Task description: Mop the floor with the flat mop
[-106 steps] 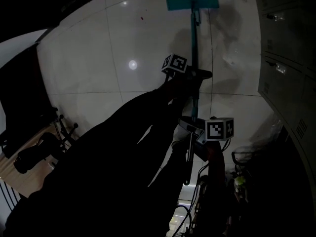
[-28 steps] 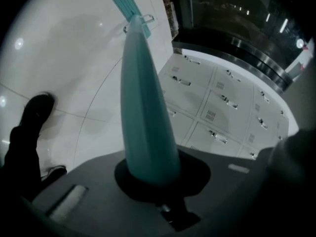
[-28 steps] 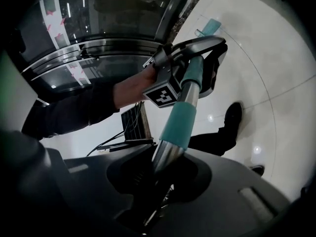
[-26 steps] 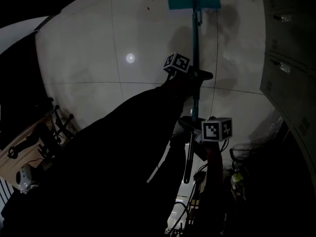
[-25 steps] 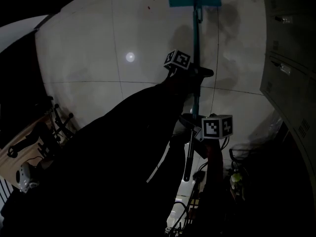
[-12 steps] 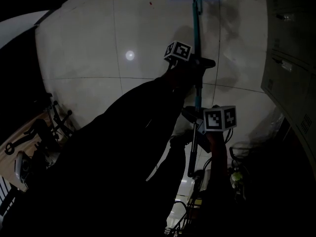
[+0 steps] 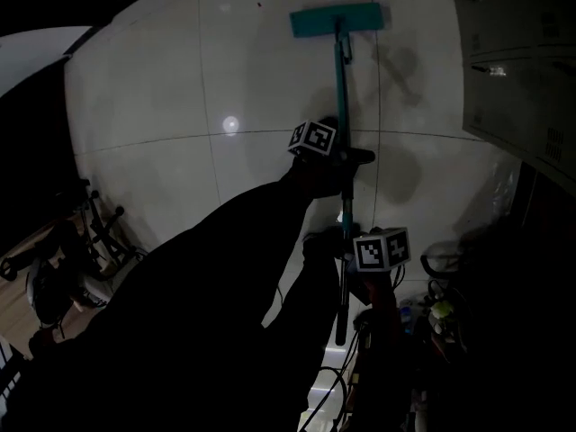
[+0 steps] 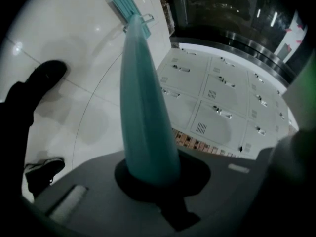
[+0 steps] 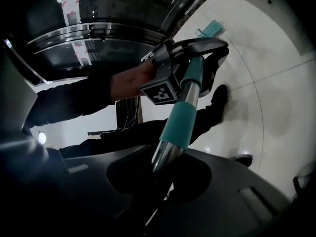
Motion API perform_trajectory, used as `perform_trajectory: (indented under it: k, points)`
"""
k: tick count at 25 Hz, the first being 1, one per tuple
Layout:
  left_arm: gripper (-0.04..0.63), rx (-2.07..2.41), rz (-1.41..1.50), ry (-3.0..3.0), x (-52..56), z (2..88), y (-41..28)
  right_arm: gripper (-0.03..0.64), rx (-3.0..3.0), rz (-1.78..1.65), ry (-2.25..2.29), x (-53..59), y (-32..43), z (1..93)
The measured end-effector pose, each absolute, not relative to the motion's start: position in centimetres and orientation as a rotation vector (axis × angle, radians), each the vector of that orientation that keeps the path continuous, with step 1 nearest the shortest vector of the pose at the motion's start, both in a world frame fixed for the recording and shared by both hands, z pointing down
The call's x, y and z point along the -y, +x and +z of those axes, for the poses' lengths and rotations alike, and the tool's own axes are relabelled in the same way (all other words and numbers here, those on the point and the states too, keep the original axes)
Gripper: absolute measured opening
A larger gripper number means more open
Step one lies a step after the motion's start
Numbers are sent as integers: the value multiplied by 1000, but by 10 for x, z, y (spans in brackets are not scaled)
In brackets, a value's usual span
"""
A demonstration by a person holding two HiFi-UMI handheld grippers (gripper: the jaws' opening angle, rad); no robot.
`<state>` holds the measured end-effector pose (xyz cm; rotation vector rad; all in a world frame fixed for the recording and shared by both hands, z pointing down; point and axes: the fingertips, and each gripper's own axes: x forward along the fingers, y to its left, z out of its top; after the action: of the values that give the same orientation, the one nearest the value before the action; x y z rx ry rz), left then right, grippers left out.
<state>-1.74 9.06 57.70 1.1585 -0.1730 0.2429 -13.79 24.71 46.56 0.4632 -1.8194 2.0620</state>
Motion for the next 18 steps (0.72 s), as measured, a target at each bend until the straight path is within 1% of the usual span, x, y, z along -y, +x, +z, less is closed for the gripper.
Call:
perform_trajectory:
  k: [5, 11, 18]
  points:
    - [38, 171, 266, 1134, -211, 583, -10, 104, 1811, 2093, 458, -362, -132, 466]
    - [38, 164, 284, 1095, -328, 595, -1, 108, 1787, 2135, 433, -475, -124, 470]
    - [38, 184, 289, 1046, -412, 605, -2, 110, 1750, 2144, 395, -554, -119, 473]
